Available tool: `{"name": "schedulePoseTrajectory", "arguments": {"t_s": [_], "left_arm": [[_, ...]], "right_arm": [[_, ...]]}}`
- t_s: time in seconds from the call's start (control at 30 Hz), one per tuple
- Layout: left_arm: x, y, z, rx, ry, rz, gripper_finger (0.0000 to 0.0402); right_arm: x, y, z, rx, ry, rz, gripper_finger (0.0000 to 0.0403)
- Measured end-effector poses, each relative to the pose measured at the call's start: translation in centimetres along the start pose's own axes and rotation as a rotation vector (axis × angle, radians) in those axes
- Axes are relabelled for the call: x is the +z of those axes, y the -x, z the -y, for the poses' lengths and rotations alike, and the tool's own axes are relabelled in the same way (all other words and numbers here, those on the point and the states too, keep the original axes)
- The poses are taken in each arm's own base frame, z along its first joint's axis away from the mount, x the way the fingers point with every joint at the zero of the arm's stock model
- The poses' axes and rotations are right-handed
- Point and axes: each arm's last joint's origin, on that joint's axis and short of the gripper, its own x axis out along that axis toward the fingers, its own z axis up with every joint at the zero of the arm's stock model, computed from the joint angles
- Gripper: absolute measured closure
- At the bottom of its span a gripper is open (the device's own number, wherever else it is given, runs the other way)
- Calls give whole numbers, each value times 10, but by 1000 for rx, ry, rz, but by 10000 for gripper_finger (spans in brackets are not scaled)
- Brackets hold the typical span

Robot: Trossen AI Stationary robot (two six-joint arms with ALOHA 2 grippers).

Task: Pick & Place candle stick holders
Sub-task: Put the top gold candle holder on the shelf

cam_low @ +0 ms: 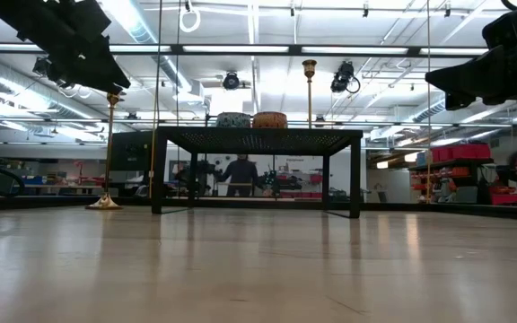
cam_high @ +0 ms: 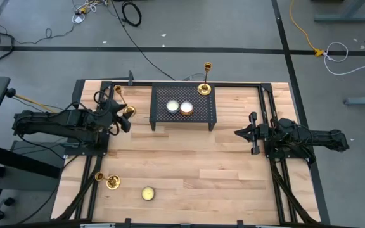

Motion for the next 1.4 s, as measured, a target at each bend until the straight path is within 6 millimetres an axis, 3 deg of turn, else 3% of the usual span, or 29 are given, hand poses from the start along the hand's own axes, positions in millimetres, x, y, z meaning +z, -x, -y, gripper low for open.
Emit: {"name": "schedulePoseTrajectory", "arguments": {"t_s": [0.2,0.53,0.97,1.2,1.4], "left_arm": [[1,0,3,-63,12,-17,179],[1,2,13,-378,-42,-119,179],[1,6,0,-387,-56,-127,179],[-2,10,-8,-502,-40,-227,179],[19,27,-16,-453,-98,-266,180]], "right_arm": [[0,0,0,0,0,0,389],[0,0,0,1,0,0,389],[0,0,0,5,0,1,389],[0,0,0,4,0,1,389],[0,0,0,4,0,1,389]]}}
